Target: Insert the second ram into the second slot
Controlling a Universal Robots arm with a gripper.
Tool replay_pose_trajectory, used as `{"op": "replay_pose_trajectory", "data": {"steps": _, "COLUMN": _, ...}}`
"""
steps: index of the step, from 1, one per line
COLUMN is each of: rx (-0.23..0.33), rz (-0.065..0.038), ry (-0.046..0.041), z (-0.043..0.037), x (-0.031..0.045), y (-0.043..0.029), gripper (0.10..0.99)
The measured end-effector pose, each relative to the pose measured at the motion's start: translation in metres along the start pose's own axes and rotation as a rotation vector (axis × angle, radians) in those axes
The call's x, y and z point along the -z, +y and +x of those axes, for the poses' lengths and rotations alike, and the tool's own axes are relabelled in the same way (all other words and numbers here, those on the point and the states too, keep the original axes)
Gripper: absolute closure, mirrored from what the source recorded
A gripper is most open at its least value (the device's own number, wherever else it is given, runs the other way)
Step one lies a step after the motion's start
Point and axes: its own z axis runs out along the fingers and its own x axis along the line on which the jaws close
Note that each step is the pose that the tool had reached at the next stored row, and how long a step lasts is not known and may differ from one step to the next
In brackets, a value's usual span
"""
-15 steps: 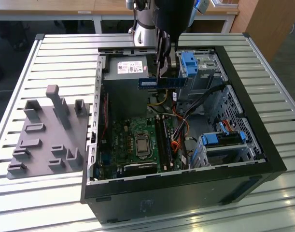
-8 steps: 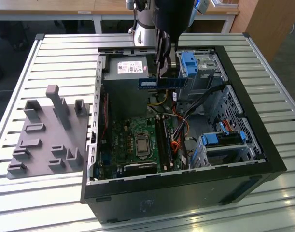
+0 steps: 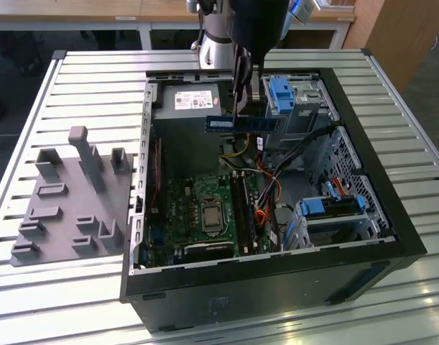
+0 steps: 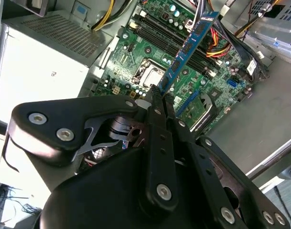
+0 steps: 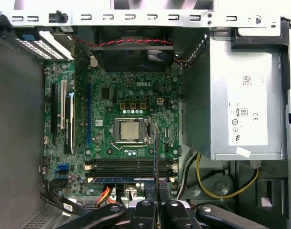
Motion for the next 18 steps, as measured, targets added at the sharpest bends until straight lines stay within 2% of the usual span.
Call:
{"op": "replay_pose_trajectory", "data": {"steps": 11, "rx": -0.144, "rz": 0.002, "ry": 0.0042, "z": 0.0000, "x": -0.0010, "y": 0.0000, "gripper": 0.949}}
{"op": "replay_pose_trajectory", "data": {"steps": 18, "rx": -0.234, "rz": 0.003, "ry": 0.0037, "z": 0.0000, "x": -0.0014, "y": 0.0000, "gripper": 0.949}}
